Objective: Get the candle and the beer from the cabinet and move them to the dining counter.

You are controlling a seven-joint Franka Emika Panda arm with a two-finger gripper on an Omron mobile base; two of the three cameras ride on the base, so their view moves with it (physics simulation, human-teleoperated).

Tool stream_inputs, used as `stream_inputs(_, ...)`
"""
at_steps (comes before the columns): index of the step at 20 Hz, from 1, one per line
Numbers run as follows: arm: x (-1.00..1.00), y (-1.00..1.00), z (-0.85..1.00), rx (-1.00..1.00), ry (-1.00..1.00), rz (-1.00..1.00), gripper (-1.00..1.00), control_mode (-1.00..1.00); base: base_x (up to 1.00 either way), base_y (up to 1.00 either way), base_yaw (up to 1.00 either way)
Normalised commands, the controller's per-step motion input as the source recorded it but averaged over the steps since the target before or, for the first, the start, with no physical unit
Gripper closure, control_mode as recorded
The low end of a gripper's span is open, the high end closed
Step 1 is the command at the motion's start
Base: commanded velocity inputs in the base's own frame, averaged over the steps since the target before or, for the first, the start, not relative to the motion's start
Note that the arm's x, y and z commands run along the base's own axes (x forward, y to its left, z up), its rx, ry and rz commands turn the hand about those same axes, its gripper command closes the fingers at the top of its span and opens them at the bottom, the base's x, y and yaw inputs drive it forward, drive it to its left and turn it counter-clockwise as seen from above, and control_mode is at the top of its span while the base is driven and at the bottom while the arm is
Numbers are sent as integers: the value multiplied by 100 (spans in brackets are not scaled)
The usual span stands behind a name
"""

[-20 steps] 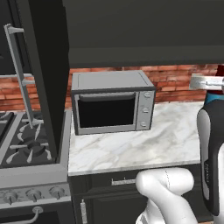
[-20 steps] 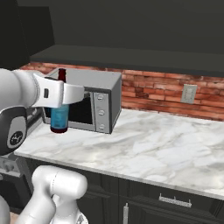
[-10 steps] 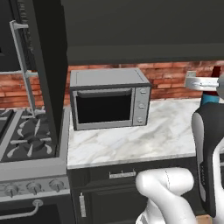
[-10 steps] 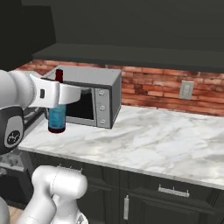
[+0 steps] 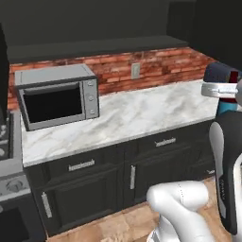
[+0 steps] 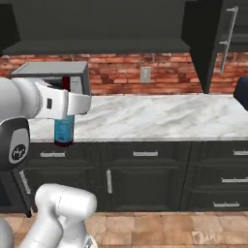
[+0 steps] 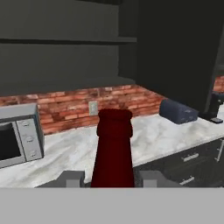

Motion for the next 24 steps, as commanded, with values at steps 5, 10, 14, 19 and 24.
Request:
stream_inputs(5, 0, 0, 0, 0, 0, 0, 100, 100, -33, -12, -84)
stream_inputs(10, 0, 0, 0, 0, 0, 0, 100, 100, -12, 0, -98)
stream_inputs(14, 0, 0, 0, 0, 0, 0, 100, 100, -4, 0, -99)
stream_inputs(19, 0, 0, 0, 0, 0, 0, 100, 100, 0, 0, -97)
stream_inputs(24, 0, 0, 0, 0, 0, 0, 100, 100, 20, 0, -80)
